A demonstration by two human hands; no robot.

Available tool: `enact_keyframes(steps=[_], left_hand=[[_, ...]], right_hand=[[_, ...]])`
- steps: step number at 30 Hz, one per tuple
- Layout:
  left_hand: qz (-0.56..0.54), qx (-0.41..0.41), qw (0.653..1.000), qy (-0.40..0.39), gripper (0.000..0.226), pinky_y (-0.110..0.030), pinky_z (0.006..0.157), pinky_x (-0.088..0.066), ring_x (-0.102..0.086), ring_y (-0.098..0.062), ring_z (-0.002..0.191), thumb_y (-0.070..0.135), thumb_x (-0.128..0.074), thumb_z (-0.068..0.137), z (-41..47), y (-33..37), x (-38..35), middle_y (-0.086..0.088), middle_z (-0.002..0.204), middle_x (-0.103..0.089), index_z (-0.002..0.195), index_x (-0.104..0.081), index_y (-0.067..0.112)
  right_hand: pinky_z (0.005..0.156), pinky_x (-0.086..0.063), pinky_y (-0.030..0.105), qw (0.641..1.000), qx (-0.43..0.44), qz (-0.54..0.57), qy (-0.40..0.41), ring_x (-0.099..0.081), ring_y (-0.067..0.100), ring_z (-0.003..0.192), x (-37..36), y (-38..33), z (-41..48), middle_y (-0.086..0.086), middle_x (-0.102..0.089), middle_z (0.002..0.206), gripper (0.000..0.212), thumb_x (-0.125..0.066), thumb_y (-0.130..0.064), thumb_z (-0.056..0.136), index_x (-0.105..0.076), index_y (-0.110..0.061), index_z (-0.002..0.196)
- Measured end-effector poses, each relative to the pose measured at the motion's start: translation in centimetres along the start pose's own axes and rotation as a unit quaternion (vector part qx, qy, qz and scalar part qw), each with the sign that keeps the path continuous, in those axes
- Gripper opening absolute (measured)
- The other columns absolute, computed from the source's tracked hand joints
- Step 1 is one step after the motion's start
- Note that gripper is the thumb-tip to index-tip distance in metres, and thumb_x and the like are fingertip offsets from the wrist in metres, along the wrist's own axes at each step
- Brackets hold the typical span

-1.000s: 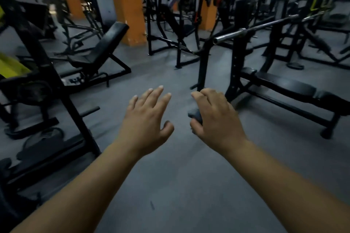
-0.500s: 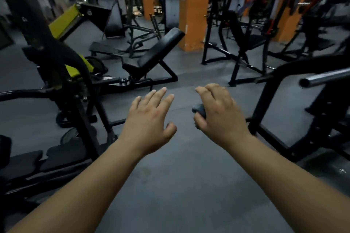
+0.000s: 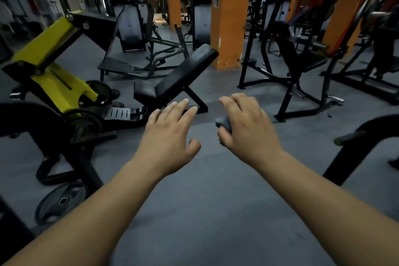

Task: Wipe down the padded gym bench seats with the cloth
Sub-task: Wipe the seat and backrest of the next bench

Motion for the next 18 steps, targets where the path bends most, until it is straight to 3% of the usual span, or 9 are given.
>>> enact_keyframes(steps=[9,14,18], left_hand=[[0.021,0.023,0.999,0.005,0.076,-0.047,0.123,-0.014,-0.013,-0.018,0.152,0.053,-0.033,0.084,24.2,-5.6,-10.2,0.003,0.166,-0.012,0.156,-0.022,0.029],[0.017,0.046,0.999,0.003,0.072,-0.047,0.123,-0.014,-0.011,-0.018,0.152,0.049,-0.044,0.091,37.0,-9.7,-13.9,0.003,0.166,-0.011,0.156,-0.020,0.029],[0.014,0.061,0.998,0.005,0.077,-0.048,0.122,-0.017,-0.014,-0.018,0.152,0.054,-0.031,0.084,46.6,-14.3,-17.7,0.003,0.166,-0.013,0.155,-0.023,0.028]], right_hand=[[0.070,-0.052,0.039,0.999,0.037,0.022,0.004,-0.054,0.029,0.102,-17.0,13.4,18.4,0.009,-0.054,0.118,0.056,-0.068,-0.026,0.078,-0.055,-0.010,0.130],[0.073,-0.052,0.038,0.998,0.055,0.040,-0.012,-0.053,0.029,0.102,-25.0,19.4,29.8,0.010,-0.054,0.121,0.056,-0.068,-0.026,0.079,-0.055,-0.010,0.131],[0.072,-0.052,0.038,0.996,0.067,0.059,-0.010,-0.054,0.028,0.101,-32.3,22.3,38.1,0.008,-0.055,0.119,0.055,-0.069,-0.025,0.079,-0.055,-0.010,0.130]])
Point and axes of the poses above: each hand's wrist, its own z-axis towards the middle knuckle, its own x-axis out of the back of the hand, y = z × x, the point moved 3 cm from there along z, towards the middle knuckle
